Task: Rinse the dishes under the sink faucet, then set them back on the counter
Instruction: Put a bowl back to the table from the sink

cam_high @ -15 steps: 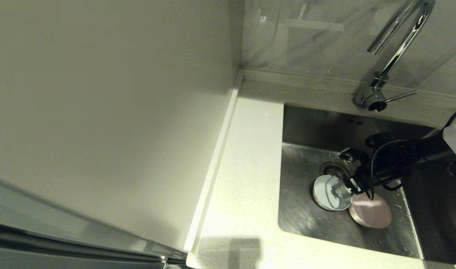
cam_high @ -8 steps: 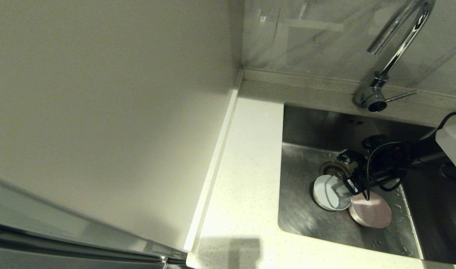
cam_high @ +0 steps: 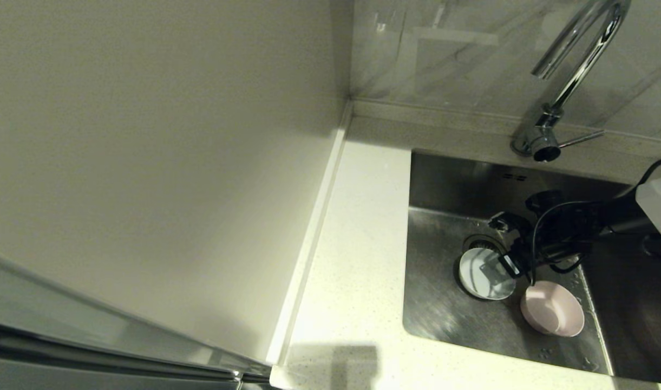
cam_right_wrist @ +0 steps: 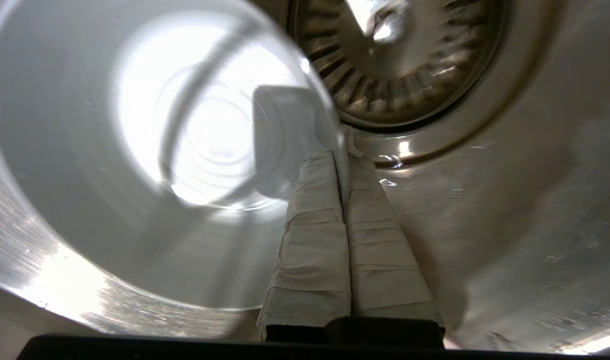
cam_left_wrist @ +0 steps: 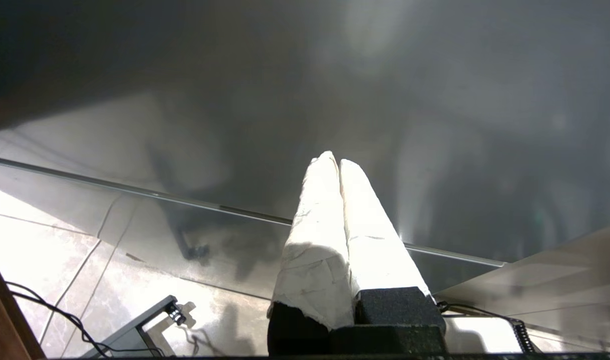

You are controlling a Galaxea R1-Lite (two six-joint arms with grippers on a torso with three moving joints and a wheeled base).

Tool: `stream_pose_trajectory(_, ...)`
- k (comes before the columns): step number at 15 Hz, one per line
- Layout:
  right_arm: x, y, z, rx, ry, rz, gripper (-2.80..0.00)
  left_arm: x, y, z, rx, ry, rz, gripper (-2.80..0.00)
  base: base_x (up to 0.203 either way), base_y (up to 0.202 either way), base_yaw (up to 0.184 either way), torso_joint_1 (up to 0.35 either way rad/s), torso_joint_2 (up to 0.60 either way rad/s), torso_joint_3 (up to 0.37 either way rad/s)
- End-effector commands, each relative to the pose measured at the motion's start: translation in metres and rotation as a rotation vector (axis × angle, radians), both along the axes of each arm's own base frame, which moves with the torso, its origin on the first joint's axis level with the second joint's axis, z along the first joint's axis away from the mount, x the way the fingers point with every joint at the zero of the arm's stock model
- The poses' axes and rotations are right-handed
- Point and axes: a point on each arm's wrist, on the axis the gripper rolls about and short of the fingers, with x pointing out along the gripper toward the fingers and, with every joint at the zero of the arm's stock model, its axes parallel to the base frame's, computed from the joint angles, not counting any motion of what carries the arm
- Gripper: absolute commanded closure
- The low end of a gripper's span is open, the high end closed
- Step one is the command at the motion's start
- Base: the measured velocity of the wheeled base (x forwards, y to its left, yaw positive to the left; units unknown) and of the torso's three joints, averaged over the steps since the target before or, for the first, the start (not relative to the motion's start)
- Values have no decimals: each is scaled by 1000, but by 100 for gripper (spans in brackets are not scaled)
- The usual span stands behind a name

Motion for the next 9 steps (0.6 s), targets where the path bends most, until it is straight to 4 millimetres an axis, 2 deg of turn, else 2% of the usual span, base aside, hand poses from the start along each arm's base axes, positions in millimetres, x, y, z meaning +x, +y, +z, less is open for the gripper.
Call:
stream_pose_trajectory(1, -1, 0, 16, -3, -40, 0, 0, 0, 0, 0, -1, -4, 0, 0, 0, 0, 0, 0, 0, 0)
stream_pose_trajectory(5, -10, -1, 54, 8, -120, -68, 0, 0, 0, 0, -1, -4, 1, 0, 0, 0, 0, 0, 0, 0)
stream_pose_trajectory(7, -27, -7, 82, -32, -166, -126, 0, 0, 0, 0, -1, -4, 0, 0, 0, 0, 0, 0, 0, 0)
stream_pose_trajectory(9, -54, -15, 117, -81, -229, -192, 0, 0, 0, 0, -1, -4, 1, 0, 0, 0, 0, 0, 0, 0)
